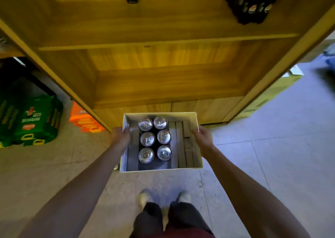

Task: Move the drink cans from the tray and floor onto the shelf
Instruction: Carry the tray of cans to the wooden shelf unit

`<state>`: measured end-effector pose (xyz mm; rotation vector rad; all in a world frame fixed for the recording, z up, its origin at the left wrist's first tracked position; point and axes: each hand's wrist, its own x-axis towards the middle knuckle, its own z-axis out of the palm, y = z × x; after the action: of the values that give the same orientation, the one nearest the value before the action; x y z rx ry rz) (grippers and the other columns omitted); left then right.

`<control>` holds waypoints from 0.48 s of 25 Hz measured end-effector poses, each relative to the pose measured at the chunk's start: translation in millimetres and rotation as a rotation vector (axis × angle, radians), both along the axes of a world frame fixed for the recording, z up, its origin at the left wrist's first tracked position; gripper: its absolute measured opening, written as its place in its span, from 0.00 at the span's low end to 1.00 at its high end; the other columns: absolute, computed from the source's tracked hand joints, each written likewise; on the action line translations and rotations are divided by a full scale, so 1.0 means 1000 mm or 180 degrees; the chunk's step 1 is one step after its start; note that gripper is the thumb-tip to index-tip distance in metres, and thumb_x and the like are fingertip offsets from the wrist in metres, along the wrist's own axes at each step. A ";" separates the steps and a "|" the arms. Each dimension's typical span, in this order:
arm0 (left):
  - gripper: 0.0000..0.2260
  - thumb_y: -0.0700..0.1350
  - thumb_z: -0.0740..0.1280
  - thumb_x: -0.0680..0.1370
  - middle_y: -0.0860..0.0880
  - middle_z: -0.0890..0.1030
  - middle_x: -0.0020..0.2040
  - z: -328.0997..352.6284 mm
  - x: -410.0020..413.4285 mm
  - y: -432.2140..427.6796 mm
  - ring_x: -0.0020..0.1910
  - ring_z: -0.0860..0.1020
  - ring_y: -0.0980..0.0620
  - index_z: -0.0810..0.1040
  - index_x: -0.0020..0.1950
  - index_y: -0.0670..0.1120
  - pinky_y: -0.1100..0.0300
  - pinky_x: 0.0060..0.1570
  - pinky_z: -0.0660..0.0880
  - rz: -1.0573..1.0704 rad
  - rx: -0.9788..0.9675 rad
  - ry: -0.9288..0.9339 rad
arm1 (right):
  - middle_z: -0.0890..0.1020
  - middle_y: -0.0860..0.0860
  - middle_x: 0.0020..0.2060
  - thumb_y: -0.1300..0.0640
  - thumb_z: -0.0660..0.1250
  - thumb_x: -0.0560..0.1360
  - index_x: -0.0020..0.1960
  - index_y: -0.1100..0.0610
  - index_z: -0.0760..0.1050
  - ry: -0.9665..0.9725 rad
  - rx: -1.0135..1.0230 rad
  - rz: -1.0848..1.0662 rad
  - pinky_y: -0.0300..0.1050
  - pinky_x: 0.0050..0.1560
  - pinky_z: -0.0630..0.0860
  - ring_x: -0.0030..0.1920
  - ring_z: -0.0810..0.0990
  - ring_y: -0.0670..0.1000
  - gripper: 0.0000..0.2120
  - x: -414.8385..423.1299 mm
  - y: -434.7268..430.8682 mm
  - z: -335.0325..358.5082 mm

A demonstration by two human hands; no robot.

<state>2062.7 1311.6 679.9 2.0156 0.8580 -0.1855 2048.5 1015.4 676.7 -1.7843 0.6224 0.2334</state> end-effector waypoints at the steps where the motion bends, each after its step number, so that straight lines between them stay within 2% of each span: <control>1: 0.20 0.49 0.62 0.82 0.32 0.76 0.65 -0.006 0.002 -0.005 0.63 0.75 0.33 0.74 0.66 0.34 0.44 0.62 0.73 -0.0030 0.0015 0.0022 | 0.74 0.44 0.28 0.54 0.68 0.76 0.32 0.49 0.78 0.0016 -0.0048 -0.0005 0.44 0.37 0.67 0.33 0.72 0.47 0.14 0.002 -0.007 -0.009; 5: 0.23 0.52 0.60 0.83 0.32 0.74 0.68 -0.075 0.025 -0.022 0.66 0.74 0.32 0.72 0.70 0.35 0.41 0.66 0.72 0.0049 -0.0148 0.0260 | 0.78 0.49 0.31 0.53 0.69 0.73 0.37 0.57 0.80 0.0214 -0.0188 -0.0092 0.50 0.39 0.74 0.36 0.77 0.50 0.09 0.029 -0.027 -0.071; 6: 0.23 0.53 0.60 0.82 0.33 0.76 0.66 -0.102 0.029 -0.024 0.64 0.75 0.33 0.73 0.68 0.35 0.42 0.64 0.73 0.0068 -0.0139 0.0295 | 0.78 0.50 0.32 0.55 0.68 0.72 0.39 0.58 0.80 0.0226 -0.0204 -0.0102 0.50 0.39 0.75 0.37 0.77 0.51 0.08 0.037 -0.030 -0.092; 8: 0.21 0.53 0.61 0.82 0.34 0.80 0.58 -0.165 0.037 -0.027 0.58 0.79 0.35 0.77 0.62 0.35 0.46 0.56 0.75 0.0096 -0.0045 0.0368 | 0.78 0.51 0.32 0.56 0.66 0.70 0.41 0.59 0.80 0.0257 -0.0212 -0.0061 0.52 0.39 0.76 0.37 0.78 0.52 0.07 0.050 -0.034 -0.155; 10: 0.20 0.52 0.62 0.81 0.36 0.79 0.51 -0.239 0.046 -0.027 0.54 0.80 0.36 0.77 0.59 0.35 0.49 0.48 0.74 0.0160 -0.0081 0.0452 | 0.79 0.50 0.32 0.59 0.65 0.71 0.41 0.57 0.81 0.0253 -0.0205 -0.0032 0.51 0.40 0.77 0.38 0.78 0.53 0.06 0.058 -0.033 -0.216; 12: 0.20 0.52 0.62 0.81 0.35 0.80 0.54 -0.323 0.050 -0.026 0.56 0.79 0.36 0.76 0.61 0.35 0.47 0.51 0.76 0.0141 -0.0046 0.0459 | 0.81 0.51 0.35 0.63 0.64 0.74 0.42 0.56 0.82 0.0270 -0.0167 0.0022 0.49 0.43 0.78 0.41 0.79 0.52 0.09 0.062 -0.029 -0.296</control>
<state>2113.1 1285.4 356.5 1.9862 0.9881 -0.3143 2110.5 986.7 380.3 -1.8344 0.6884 0.3011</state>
